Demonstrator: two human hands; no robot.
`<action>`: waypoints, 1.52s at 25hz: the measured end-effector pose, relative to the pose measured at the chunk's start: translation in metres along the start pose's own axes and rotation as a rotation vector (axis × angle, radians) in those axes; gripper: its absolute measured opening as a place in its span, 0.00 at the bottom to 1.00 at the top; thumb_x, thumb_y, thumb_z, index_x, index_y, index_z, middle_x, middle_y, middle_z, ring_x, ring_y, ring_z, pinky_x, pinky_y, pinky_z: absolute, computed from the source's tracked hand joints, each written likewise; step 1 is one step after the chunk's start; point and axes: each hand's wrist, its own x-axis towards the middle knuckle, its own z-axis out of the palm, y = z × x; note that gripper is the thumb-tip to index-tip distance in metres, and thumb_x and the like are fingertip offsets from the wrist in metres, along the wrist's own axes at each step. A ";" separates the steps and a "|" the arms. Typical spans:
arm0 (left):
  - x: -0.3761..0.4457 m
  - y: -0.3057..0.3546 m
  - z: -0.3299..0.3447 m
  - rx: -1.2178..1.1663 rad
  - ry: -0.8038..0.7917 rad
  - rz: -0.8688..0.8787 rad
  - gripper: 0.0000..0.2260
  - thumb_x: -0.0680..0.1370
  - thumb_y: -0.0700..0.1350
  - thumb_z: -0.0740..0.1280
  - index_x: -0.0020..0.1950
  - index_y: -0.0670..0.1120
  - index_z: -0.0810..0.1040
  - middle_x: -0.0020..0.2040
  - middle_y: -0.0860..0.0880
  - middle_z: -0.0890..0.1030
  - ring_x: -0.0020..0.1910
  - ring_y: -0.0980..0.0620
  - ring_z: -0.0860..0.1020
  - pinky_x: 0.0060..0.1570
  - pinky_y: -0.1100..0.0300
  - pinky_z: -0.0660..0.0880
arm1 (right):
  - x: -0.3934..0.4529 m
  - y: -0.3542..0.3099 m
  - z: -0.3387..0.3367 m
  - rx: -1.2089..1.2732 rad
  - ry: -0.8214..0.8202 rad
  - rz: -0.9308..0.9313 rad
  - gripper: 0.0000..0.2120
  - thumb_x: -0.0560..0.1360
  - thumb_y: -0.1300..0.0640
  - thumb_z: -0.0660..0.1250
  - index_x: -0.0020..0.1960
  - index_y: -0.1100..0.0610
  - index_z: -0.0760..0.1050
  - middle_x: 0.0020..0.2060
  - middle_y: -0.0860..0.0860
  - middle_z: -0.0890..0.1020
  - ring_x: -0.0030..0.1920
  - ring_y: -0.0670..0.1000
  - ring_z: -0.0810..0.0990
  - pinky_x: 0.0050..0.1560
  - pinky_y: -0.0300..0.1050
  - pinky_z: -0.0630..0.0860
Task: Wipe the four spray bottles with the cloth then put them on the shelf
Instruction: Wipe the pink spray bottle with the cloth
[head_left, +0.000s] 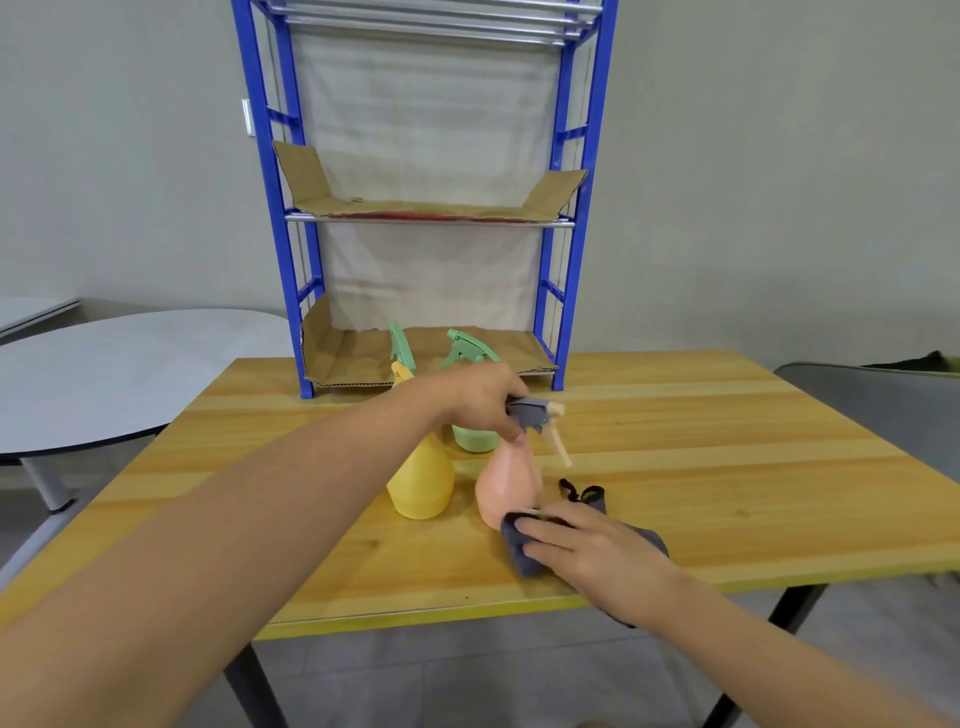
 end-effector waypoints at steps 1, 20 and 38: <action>-0.001 -0.003 0.001 -0.015 0.004 0.002 0.06 0.74 0.51 0.77 0.44 0.53 0.80 0.42 0.51 0.82 0.43 0.48 0.78 0.43 0.54 0.74 | 0.002 0.001 0.001 -0.007 0.036 0.033 0.10 0.72 0.63 0.73 0.53 0.57 0.81 0.56 0.49 0.81 0.63 0.47 0.69 0.75 0.38 0.52; -0.005 -0.013 0.005 0.002 0.079 -0.029 0.12 0.74 0.54 0.76 0.38 0.53 0.75 0.37 0.51 0.77 0.37 0.51 0.73 0.35 0.56 0.67 | 0.029 -0.002 -0.005 0.377 0.026 0.597 0.09 0.76 0.63 0.63 0.50 0.55 0.80 0.50 0.49 0.83 0.52 0.50 0.79 0.48 0.36 0.68; -0.008 -0.012 0.012 0.058 0.120 -0.036 0.16 0.75 0.57 0.74 0.46 0.44 0.80 0.37 0.48 0.76 0.35 0.50 0.72 0.33 0.56 0.66 | 0.036 -0.026 0.010 0.017 0.043 0.124 0.17 0.71 0.64 0.66 0.59 0.58 0.76 0.63 0.52 0.77 0.66 0.55 0.74 0.64 0.49 0.74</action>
